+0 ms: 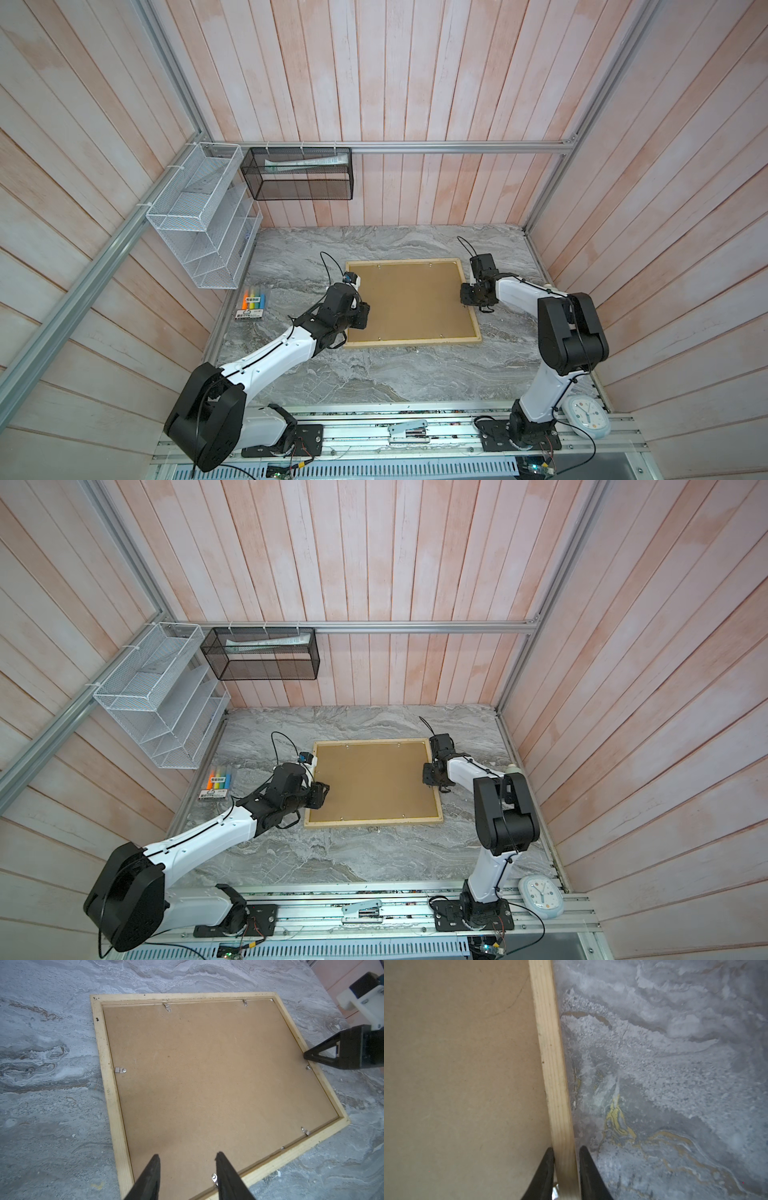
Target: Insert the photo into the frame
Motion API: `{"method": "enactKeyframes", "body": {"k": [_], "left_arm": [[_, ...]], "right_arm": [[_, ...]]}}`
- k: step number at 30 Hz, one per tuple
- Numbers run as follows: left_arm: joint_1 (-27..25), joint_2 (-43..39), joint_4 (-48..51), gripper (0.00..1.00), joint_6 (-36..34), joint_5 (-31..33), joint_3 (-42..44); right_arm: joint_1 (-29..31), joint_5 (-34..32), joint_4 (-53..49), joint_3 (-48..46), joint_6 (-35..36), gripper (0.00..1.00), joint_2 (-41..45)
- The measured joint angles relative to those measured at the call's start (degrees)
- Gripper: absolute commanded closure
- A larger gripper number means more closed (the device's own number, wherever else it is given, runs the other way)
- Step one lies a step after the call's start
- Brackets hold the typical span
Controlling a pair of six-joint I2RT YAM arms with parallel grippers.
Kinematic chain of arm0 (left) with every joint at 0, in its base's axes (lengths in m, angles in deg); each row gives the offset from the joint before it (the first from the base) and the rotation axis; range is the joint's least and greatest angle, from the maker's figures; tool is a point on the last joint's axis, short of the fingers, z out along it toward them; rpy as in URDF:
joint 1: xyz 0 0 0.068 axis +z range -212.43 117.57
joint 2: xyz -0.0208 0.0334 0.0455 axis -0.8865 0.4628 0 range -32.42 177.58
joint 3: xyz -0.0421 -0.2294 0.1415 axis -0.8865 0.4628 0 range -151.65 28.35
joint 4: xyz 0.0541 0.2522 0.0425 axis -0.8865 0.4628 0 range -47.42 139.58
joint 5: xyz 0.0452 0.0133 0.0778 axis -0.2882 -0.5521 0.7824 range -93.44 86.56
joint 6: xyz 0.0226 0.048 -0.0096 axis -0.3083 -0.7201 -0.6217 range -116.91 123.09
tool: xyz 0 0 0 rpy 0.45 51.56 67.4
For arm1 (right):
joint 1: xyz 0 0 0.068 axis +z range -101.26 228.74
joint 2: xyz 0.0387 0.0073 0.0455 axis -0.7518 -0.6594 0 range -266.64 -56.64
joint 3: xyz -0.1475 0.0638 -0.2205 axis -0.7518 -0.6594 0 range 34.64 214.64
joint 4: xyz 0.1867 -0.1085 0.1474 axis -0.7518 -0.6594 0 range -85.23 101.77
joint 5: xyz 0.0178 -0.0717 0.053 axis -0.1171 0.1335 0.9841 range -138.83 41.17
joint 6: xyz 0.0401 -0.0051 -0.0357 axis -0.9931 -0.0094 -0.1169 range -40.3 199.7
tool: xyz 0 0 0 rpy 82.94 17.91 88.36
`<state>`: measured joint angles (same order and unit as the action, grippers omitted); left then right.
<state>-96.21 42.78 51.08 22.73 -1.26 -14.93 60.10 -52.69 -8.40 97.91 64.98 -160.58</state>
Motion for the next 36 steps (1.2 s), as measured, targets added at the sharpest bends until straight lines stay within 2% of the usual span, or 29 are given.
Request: {"method": "enactKeyframes", "body": {"k": [12,18,22,30,36], "left_arm": [[-7.89,0.13,-2.93,0.54,-2.93,2.75,0.33],[-11.19,3.43,-6.45,0.5,-3.67,2.58,0.48],[-15.37,6.69,-8.96,0.48,-4.79,3.39,0.98],[-25.24,13.94,-11.04,0.45,-9.79,9.9,-0.2],[-33.88,22.08,-11.41,0.45,-17.14,20.61,-4.68]], "right_arm": [[1.05,-2.14,-2.84,2.38,2.58,0.87,-1.46],[1.05,-2.08,-4.28,3.5,3.89,0.91,-1.7],[1.05,-1.68,-7.17,5.46,4.5,0.93,-1.99],[1.14,-0.55,-11.56,9.94,5.29,0.94,-1.97],[1.16,0.02,-13.38,10.47,5.33,0.95,-1.92]]}}
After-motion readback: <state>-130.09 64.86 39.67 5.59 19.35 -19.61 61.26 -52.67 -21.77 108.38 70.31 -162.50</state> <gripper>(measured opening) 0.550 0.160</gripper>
